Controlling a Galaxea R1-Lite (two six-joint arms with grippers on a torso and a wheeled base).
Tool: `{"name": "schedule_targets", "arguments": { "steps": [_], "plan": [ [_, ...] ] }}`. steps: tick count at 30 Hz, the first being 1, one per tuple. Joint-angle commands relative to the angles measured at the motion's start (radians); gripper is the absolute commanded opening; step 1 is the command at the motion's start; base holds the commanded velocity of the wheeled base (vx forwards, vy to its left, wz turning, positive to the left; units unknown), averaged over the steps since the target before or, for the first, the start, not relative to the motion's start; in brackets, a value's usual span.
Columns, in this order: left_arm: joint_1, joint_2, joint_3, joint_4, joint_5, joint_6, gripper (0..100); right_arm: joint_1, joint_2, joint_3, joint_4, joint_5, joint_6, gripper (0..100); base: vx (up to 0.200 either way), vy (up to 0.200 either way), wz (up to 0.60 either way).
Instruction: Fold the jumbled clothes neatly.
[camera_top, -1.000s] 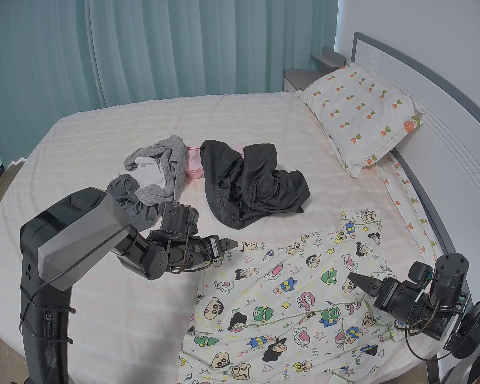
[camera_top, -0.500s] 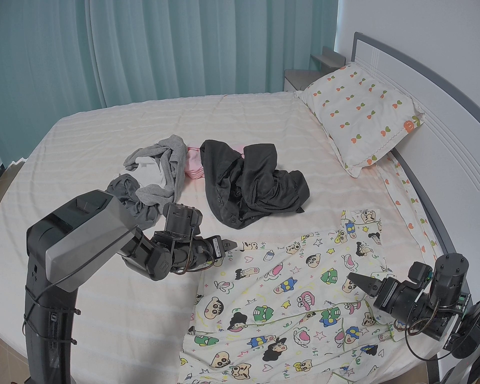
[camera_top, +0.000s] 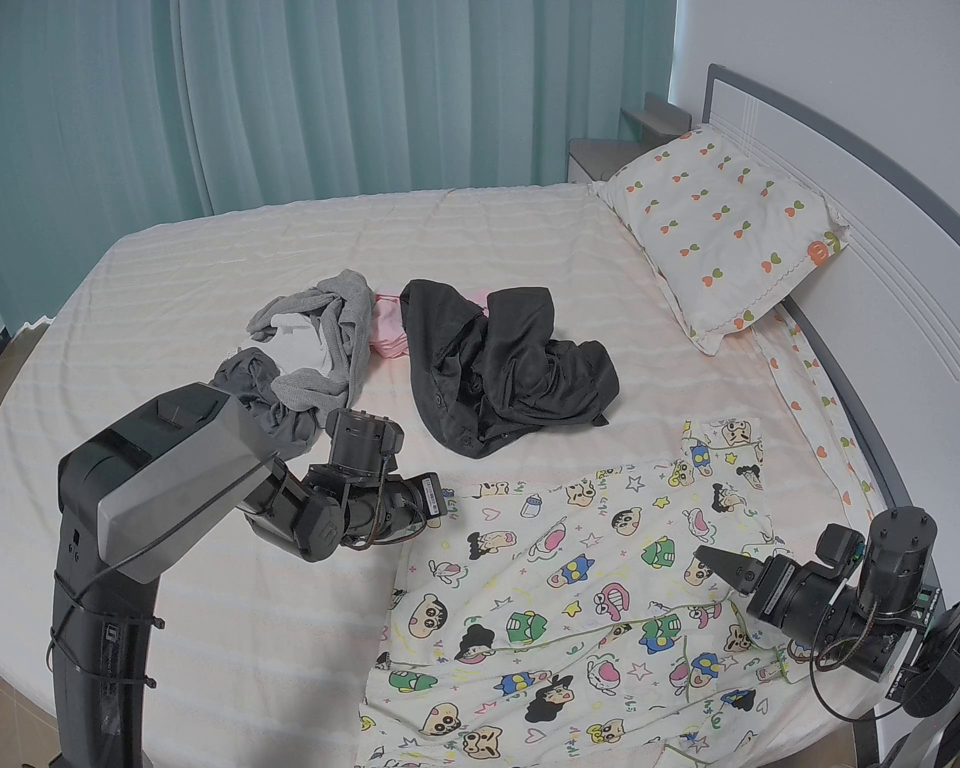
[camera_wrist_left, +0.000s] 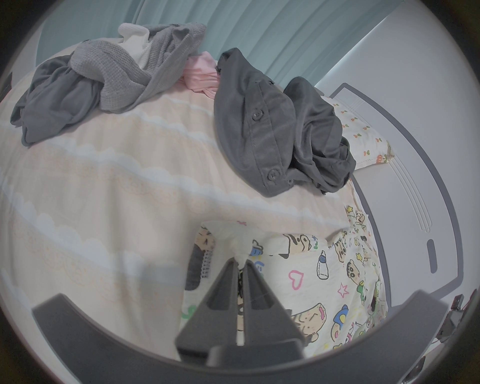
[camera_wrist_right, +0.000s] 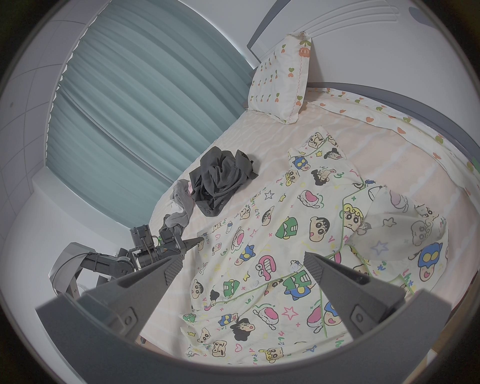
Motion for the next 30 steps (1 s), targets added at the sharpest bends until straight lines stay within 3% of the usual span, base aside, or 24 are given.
{"name": "schedule_targets", "arguments": {
  "steps": [1,30],
  "plan": [
    [0.014,-0.015,-0.011,0.000,0.015,0.001,0,0.000,0.001,0.000,-0.001,0.000,0.000,100,0.000,0.000,0.00],
    [0.119,0.048,-0.314,0.176,0.105,0.001,0,0.000,0.002,0.001,0.000,0.000,0.000,100,0.000,0.000,0.00]
  ]
}}
